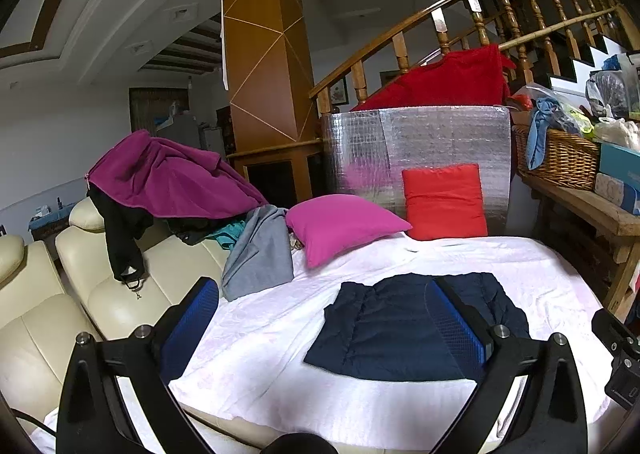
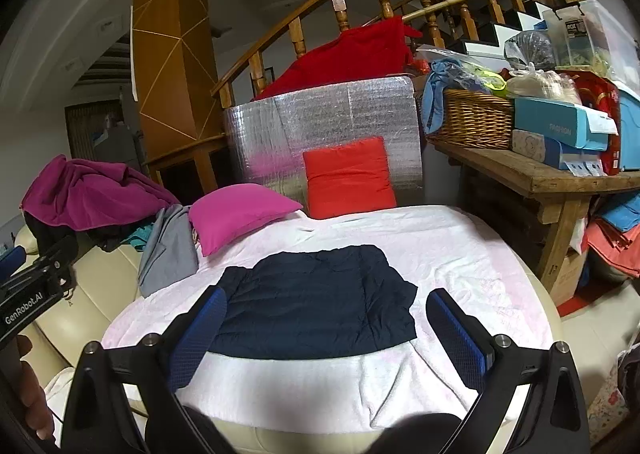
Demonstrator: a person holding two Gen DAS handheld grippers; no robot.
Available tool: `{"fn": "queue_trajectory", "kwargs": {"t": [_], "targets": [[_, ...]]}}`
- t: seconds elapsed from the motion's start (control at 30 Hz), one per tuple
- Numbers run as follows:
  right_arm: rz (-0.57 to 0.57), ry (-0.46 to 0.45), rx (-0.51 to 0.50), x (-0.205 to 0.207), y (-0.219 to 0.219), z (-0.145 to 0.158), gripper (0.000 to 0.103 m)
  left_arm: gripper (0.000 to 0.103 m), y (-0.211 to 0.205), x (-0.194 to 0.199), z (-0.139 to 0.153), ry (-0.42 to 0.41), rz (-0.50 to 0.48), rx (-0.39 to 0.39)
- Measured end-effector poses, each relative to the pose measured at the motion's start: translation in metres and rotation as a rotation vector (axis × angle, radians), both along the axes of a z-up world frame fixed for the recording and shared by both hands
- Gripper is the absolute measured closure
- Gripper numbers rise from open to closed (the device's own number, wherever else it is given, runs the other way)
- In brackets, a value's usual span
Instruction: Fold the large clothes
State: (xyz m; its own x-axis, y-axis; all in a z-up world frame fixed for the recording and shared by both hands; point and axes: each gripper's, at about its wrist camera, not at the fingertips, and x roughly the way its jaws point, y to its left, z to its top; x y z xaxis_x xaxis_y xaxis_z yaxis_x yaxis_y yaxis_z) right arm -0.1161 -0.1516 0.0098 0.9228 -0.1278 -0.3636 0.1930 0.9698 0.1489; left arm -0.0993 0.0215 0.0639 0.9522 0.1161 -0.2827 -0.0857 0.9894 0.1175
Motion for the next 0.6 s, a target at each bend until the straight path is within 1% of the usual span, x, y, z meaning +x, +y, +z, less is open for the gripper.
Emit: {"fn": "queue_trajectory", "kwargs": {"t": [0.6], "targets": [[-0.011,-0.013,0.008,-0.0025,0.0019,0.0019,0.001,0.0,0.0055,0.003,0.0003,-0.001,0.003,-0.01]]}}
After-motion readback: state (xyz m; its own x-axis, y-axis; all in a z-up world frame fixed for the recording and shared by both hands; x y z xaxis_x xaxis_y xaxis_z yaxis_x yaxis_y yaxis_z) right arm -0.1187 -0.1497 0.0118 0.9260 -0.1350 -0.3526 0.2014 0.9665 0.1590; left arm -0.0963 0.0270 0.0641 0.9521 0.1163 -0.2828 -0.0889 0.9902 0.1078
